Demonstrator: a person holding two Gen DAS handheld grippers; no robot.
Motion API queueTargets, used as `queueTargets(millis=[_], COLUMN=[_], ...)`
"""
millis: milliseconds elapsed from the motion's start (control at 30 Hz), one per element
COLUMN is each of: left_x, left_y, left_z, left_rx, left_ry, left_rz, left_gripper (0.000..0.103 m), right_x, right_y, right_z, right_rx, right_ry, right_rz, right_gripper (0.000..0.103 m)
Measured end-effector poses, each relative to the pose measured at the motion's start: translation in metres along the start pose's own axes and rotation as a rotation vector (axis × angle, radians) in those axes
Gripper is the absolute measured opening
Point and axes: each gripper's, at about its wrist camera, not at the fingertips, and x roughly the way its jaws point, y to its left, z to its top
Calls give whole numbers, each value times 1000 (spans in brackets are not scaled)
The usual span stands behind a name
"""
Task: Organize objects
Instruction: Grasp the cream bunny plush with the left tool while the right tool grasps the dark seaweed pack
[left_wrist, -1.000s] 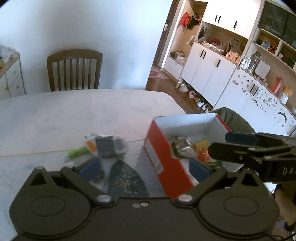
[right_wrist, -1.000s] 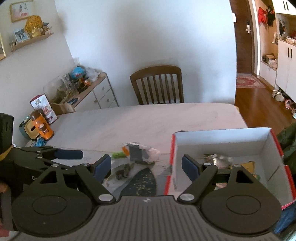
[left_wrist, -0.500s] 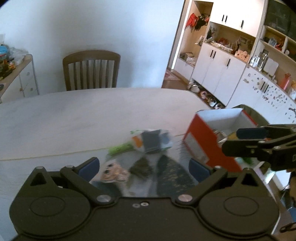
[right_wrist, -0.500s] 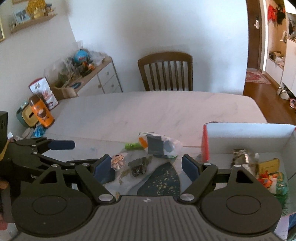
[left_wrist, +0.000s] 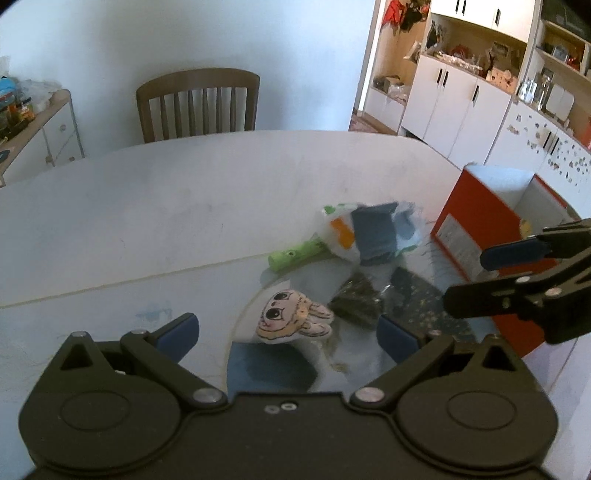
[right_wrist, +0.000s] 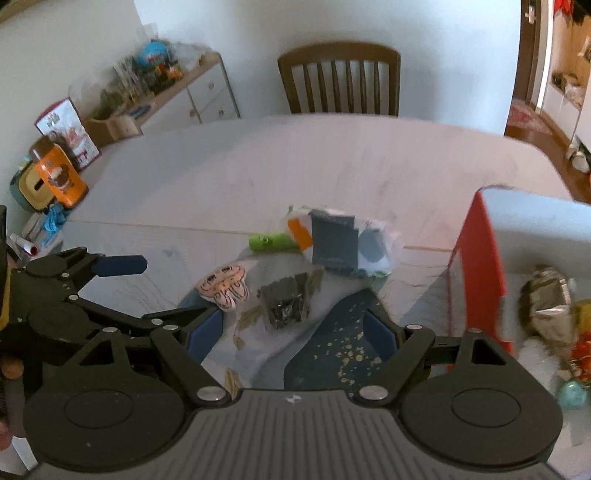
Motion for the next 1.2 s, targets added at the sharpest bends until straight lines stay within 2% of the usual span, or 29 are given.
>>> queueTargets(millis=[233, 467, 533, 700, 1000, 1200], left_x=[28, 36, 39, 46, 52, 52], left_y=[5, 8, 8, 8, 6, 6], left_z=[-7, -9, -9, -11, -10, -9], left_rx=[15, 24, 25, 35, 41, 43], left_ry=[29, -3, -2, 9, 10, 12], left_rz=[4, 18, 17, 12, 7, 7], left_gripper=[101, 100, 95, 82, 59, 55], right_x=[38, 60, 64, 74, 84, 88], right_y=[-3, -9, -10, -7, -3, 2], right_z=[6, 10, 11, 13, 14, 13], right_rx=[43, 61, 66, 52, 35, 18], right_ry=[70, 94, 94, 107, 122, 124], right_rz=[-4, -12, -11, -14, -2, -2], right_gripper=[84, 83, 83, 75, 54, 44])
